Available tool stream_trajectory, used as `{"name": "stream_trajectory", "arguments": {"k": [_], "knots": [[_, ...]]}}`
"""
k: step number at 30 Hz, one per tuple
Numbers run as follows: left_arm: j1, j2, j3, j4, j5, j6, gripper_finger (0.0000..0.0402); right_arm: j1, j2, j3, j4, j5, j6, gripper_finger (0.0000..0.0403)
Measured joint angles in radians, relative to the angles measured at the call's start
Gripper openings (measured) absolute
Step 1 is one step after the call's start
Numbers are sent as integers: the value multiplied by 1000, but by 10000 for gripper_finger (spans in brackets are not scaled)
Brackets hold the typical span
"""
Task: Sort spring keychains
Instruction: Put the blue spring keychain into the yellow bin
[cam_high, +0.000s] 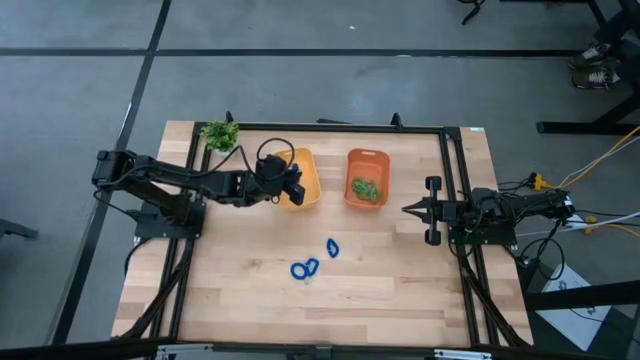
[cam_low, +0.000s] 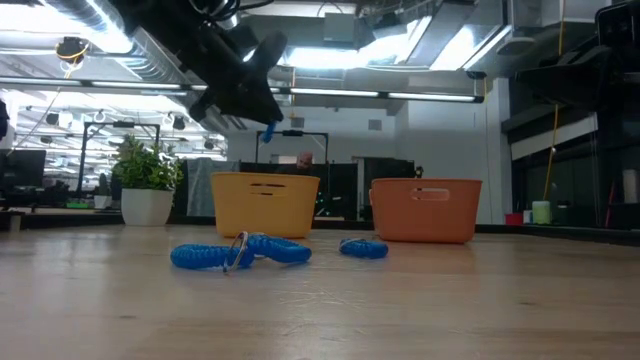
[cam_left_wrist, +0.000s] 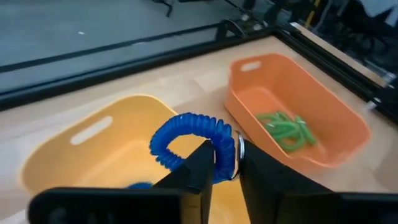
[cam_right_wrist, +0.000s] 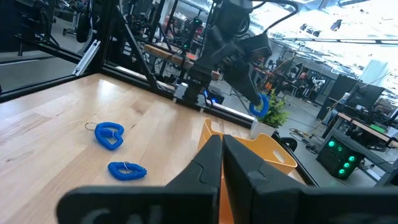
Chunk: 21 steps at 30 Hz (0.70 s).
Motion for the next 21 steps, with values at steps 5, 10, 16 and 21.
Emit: {"name": "stream_trajectory", "arguments": {"k": [5,10,16,21], "knots": [[18,0,0,0,-45,-19,93,0,0,0,0,0,0,16],[29,0,0,0,-45,-32,122,0,0,0,0,0,0,16],[29,0,0,0,-45,-32,142,0,0,0,0,0,0,16],[29,0,0,-1,-45,-32,150,0,0,0,0,0,0,16]]}}
